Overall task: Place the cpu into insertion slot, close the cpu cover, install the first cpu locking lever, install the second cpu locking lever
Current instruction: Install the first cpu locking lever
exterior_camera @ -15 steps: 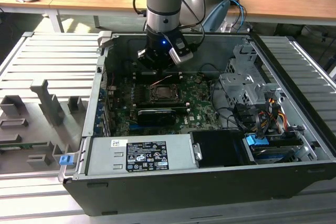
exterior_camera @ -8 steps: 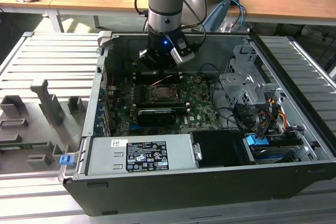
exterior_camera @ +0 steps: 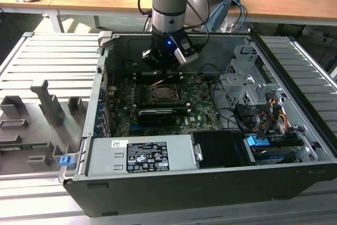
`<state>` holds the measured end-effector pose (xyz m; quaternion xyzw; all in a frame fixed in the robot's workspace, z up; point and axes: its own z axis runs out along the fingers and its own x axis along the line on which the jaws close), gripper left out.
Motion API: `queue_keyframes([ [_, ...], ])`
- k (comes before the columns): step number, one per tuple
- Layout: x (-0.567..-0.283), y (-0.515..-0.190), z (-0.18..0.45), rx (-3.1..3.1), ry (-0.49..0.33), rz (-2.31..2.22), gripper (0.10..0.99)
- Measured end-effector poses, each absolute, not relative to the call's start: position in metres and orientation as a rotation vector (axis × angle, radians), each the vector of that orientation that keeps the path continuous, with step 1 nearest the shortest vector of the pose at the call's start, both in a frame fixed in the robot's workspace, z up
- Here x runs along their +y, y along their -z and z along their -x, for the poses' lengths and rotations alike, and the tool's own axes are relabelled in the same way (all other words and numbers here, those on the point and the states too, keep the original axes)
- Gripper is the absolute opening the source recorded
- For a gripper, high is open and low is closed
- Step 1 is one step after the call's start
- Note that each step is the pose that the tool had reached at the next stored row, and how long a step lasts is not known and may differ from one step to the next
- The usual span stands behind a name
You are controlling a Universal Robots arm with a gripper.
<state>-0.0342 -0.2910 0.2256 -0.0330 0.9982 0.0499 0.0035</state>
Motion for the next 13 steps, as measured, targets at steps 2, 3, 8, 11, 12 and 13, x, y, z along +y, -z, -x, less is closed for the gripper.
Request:
queue_keyframes([
  [2,-0.2910,-0.2250,0.0334,3.129,-0.156,0.107,0.106],
  [3,-0.2910,-0.2248,0.0334,3.129,-0.156,0.107,0.106],
  [8,-0.2910,-0.2247,0.0337,3.129,-0.157,0.108,0.106],
  [11,-0.2910,-0.2269,0.0338,3.129,-0.157,0.108,0.106],
  [12,-0.2909,-0.2273,0.0338,3.129,-0.157,0.108,0.106],
  [13,-0.2908,-0.2273,0.0338,3.129,-0.157,0.108,0.106],
])
